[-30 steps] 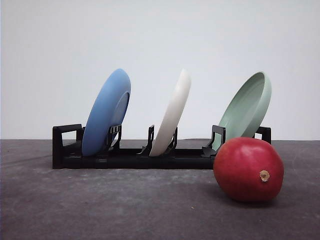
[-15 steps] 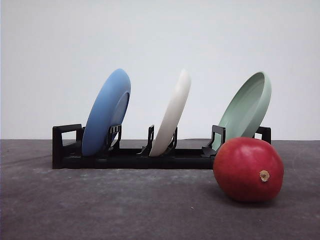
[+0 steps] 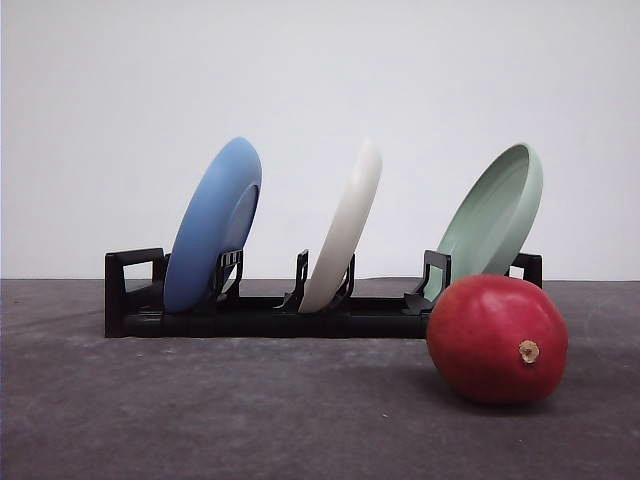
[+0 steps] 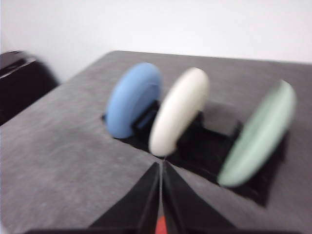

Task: Place pomegranate in white plate

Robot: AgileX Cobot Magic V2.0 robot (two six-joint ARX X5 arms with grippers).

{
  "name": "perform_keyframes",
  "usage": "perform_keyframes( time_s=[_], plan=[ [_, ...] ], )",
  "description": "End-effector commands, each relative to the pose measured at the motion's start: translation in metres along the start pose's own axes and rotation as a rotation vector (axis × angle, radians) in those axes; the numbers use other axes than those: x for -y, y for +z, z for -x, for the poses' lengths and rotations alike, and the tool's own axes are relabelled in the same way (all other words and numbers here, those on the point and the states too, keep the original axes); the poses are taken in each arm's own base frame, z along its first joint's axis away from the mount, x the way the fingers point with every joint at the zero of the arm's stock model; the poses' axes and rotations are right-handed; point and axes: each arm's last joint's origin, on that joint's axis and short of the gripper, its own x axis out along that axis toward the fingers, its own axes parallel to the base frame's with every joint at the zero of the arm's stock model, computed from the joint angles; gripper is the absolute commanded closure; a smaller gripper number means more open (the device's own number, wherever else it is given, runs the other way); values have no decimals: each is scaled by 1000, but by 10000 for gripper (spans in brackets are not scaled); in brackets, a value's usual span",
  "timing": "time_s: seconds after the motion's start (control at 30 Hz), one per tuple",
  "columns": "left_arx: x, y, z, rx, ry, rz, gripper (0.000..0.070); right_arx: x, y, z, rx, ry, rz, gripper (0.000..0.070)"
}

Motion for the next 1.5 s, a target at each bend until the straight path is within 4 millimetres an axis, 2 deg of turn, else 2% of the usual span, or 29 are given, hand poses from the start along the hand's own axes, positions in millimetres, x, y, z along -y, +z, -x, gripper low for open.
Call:
perform_keyframes(
  time_s=[0.0,0.13,0.33,0.4,0.47,0.53,0.6,0.67,0.73,0.8,0.87,1.1,1.47],
  plan=[
    [6,12,2,20,-97,-72,697,-2,6,1,23,34,64,699],
    [11,22,4,58,-176,-130,699,-2,9,1,48,36,84,699],
    [11,22,4,64,-175,-137,690,-2,10,1,52,36,87,699],
    [11,22,4,59,-173,-132,631,-2,10,1,53,36,88,698],
    [10,21,3,53,-170,-125,524,-2,10,1,52,36,87,695],
    [10,21,2,48,-169,-119,387,-2,10,1,52,37,87,664],
    [9,21,1,45,-170,-115,247,-2,10,1,52,36,87,573],
    [8,21,0,43,-170,-114,138,-2,10,1,51,36,86,427],
    [7,21,-1,38,-168,-110,88,-2,9,1,51,37,85,268],
    [5,21,-3,31,-163,-102,56,-2,9,1,51,37,80,156],
    [3,20,-6,21,-161,-94,49,-2,9,1,50,38,73,105],
    [-1,17,-30,-45,-134,-51,50,-2,9,1,49,39,-9,104],
    [-8,5,-108,-265,-70,-24,58,-2,10,1,49,40,-49,103]
  ],
)
